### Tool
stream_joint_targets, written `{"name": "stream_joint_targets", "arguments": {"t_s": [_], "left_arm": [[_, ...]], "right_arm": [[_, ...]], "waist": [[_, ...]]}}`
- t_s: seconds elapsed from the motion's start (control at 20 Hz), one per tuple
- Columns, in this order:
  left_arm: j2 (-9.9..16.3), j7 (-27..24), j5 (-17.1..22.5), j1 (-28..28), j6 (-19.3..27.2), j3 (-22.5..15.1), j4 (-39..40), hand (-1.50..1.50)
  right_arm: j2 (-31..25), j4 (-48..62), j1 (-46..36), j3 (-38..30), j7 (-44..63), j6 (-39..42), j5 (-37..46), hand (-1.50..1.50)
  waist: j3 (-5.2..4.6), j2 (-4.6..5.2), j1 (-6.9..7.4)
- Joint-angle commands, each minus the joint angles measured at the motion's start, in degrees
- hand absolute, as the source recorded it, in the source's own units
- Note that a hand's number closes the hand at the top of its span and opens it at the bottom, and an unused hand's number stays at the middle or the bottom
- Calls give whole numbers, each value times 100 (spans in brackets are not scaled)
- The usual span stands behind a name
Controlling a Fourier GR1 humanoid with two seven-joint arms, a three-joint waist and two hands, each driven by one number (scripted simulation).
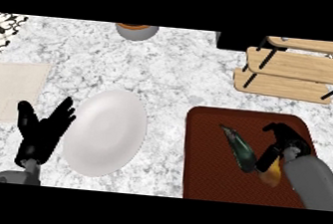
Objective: Pick the pear from the tray and place it in the tiered shelf
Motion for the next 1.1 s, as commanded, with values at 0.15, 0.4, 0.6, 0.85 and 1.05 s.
{"name": "stream_joint_targets", "arguments": {"t_s": [0.15, 0.4, 0.6, 0.85, 1.05], "left_arm": [[11, -9, -4, 190, -32, 14, -148, 0], [16, 4, -10, 126, 23, 93, -23, 0], [36, 87, 1, 75, 74, 161, -78, 0], [-1, 215, -8, 11, 94, 134, -149, 0], [-218, -28, -167, 313, 135, -42, -242, 0]], "right_arm": [[53, -1151, 137, 365, -1524, -243, 206, 150], [89, -2325, 172, 327, -2754, -828, 210, 150], [-226, -3780, 549, 88, -2642, -1171, 357, 150], [-740, -5366, 393, -787, -1535, -944, 234, 150], [-1208, -5976, 303, -1747, -917, -368, -312, 150]], "waist": [[149, 51, 19], [150, 36, -84], [146, 15, -174], [140, 13, -180], [143, 55, -46]]}}
